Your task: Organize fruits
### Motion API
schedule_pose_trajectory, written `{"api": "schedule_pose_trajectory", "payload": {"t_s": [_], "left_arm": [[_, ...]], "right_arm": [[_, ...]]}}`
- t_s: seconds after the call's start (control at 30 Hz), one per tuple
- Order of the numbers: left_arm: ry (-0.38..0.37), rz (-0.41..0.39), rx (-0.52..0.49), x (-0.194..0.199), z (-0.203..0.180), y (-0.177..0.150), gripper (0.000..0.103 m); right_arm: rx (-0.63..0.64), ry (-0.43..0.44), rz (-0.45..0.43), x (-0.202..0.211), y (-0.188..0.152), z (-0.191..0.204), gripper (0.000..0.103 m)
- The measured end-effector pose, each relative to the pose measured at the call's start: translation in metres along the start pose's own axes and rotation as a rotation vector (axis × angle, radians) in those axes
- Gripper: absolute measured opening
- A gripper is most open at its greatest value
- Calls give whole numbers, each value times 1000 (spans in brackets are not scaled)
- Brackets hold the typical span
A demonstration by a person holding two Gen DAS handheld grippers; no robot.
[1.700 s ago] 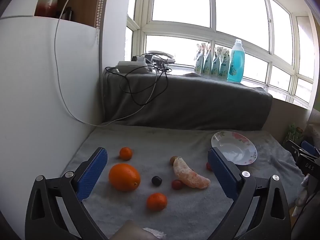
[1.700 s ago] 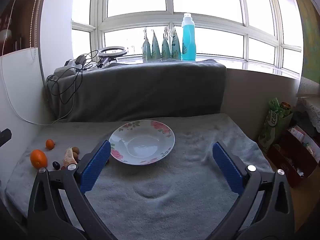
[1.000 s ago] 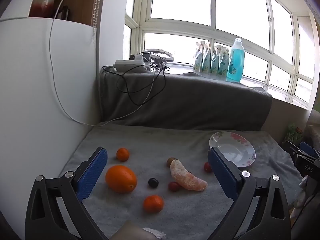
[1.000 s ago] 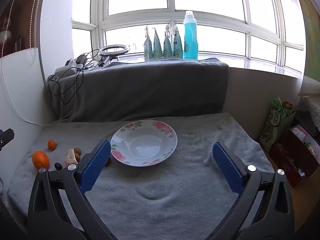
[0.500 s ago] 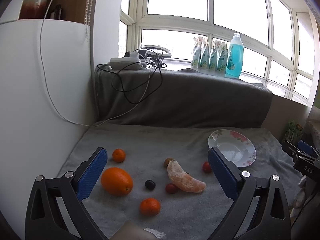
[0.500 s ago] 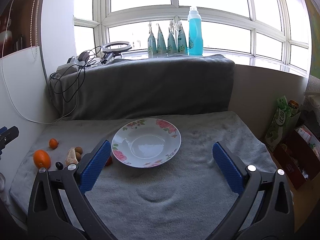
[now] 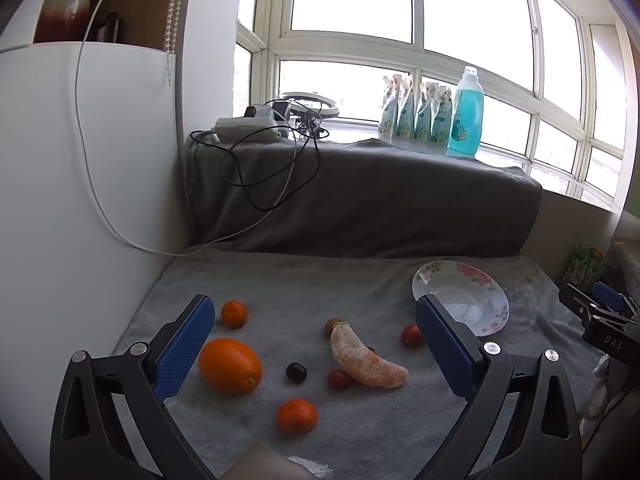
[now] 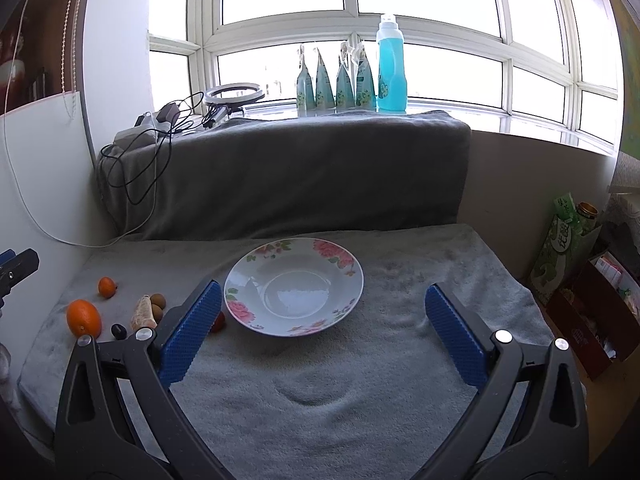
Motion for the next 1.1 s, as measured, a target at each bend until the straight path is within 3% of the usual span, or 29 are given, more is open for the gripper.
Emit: {"api": "schedule_pose_trajectory", "payload": {"t_s": [1.1], "left_arm": [[-10,-3,-3,5,-3,0,100]], "right_arm": [[3,8,6,5,0,4,103]]}}
Point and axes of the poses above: each gripper's, at about its wrist camera, not at the fingertips, and x roughly against the way its jaws point, z to its left, y to its top, the point moved 4 cm from there along -x, roughly the way its jaws point, and after that the axes turned 3 degrees about -y, right-handed, at the moved point
